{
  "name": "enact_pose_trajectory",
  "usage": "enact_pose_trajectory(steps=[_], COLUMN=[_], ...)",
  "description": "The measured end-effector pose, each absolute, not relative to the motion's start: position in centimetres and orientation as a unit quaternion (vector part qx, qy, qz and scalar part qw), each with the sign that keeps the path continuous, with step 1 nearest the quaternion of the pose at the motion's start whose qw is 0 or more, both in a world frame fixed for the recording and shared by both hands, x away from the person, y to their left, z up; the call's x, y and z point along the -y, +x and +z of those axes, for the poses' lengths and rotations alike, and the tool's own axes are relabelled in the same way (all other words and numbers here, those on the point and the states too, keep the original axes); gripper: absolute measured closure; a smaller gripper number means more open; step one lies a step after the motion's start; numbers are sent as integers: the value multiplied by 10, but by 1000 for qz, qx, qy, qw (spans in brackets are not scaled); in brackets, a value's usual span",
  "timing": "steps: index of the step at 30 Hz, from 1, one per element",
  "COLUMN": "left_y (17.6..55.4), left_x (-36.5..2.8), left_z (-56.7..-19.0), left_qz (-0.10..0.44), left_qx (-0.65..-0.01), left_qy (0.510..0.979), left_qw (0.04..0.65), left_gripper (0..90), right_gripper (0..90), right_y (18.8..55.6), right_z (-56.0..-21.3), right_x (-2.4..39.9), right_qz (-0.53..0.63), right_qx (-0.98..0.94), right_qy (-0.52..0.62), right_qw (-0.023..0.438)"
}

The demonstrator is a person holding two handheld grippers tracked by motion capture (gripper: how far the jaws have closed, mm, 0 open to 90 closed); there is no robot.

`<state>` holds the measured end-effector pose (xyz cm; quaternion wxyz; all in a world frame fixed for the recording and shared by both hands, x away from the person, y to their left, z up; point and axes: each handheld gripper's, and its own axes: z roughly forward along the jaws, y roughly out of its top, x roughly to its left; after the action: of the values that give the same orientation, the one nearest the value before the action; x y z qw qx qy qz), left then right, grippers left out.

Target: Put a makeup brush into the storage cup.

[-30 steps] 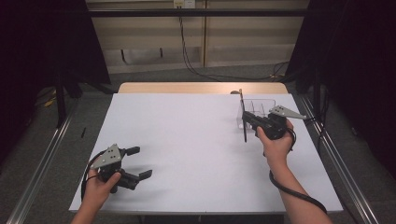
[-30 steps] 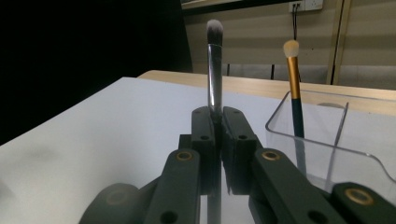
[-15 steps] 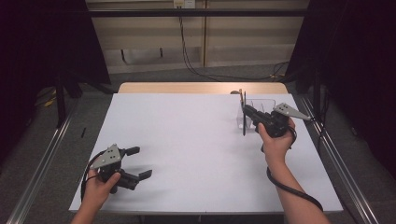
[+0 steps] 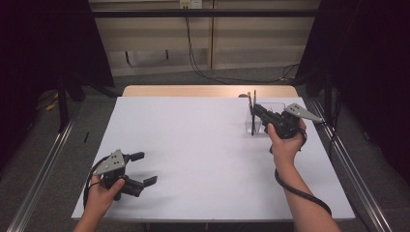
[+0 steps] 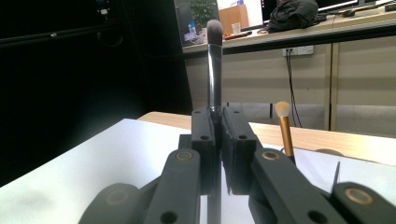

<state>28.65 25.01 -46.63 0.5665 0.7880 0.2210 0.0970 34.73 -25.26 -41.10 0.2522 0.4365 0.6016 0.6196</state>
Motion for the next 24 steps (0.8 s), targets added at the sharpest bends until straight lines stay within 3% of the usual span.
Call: enact_pose_trajectory(steps=[24], left_y=[287], left_x=[-250], left_z=[-469], left_qz=[90], left_qx=[-224], left_qy=[787], left_qw=[568], left_gripper=[0], right_gripper=[848], right_y=[363], right_z=[-398], right_x=[253], right_qz=[614], right_qx=[-595], right_qy=[445], right_qw=[267])
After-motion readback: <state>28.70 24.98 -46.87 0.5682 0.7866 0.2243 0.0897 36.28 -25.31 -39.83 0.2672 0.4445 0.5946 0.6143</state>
